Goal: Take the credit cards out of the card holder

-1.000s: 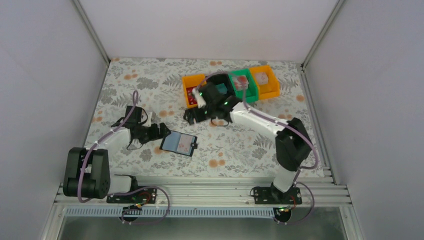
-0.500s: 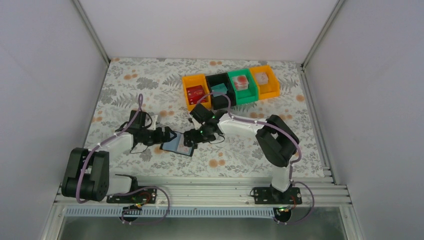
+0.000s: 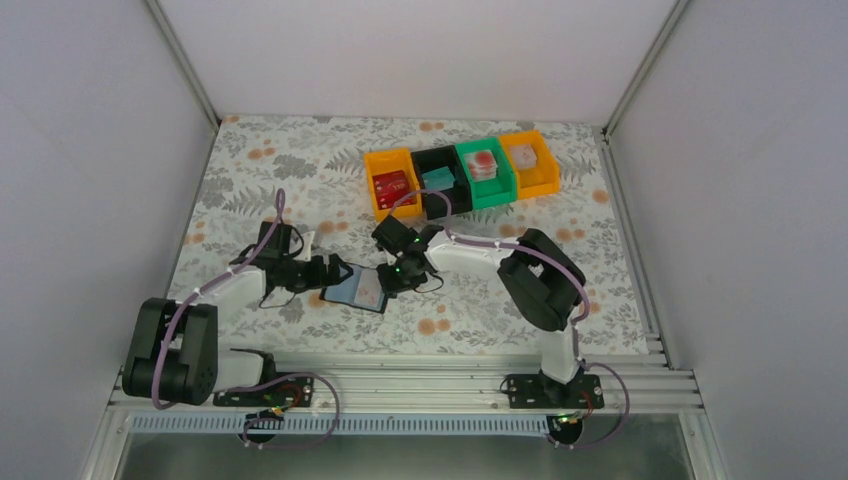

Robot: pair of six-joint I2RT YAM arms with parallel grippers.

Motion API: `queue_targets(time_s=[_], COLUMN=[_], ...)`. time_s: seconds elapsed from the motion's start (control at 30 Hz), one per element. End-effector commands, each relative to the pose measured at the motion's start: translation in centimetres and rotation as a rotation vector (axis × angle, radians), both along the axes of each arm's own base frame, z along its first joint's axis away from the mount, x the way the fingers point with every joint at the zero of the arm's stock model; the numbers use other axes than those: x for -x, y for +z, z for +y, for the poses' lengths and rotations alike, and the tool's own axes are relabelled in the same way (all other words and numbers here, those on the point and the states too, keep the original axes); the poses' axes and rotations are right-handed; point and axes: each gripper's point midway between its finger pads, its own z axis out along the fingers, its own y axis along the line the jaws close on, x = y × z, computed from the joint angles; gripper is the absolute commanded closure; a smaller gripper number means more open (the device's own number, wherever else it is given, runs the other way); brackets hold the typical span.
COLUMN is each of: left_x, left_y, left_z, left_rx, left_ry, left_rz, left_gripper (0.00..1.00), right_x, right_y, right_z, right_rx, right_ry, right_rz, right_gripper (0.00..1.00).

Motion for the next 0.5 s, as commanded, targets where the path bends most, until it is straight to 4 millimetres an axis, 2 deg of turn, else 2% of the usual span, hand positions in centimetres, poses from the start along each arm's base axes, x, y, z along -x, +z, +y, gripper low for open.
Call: queue_targets(time_s=[0.0, 0.13, 0.23, 0.33, 0.47], left_x=[0.5, 0.4, 0.1, -0.6, -1.3], left_y=[0.3, 0.7, 1.6, 3.0, 6.1], left_z=[-0.2, -0.3, -0.3, 0.7, 1.1], left_rx=[0.016, 0.021, 0.037, 0.05, 0.134], left_ry=[-0.002, -0.004, -0.006, 0.045, 0.08], left_rz=[0.009, -0.008, -0.046, -0.101, -0.228], left_gripper=[0.0, 0.0, 0.0, 0.0, 0.0], right_x=[0.1, -0.7, -1.8, -3.1, -3.7], right_y=[-0.6, 0.1, 1.6, 4.6, 8.0], right_z=[-0.9, -1.3, -1.2, -0.3, 0.9], right_rx=[0.054, 0.046, -0.01, -0.102, -0.187], right_ry=[-0.008, -0.003, 0.025, 0.119, 0.29], right_rz=[-0.001, -0.024, -0.047, -0.103, -0.168], right_gripper=[0.78, 0.95, 0.96, 0.96, 0.96])
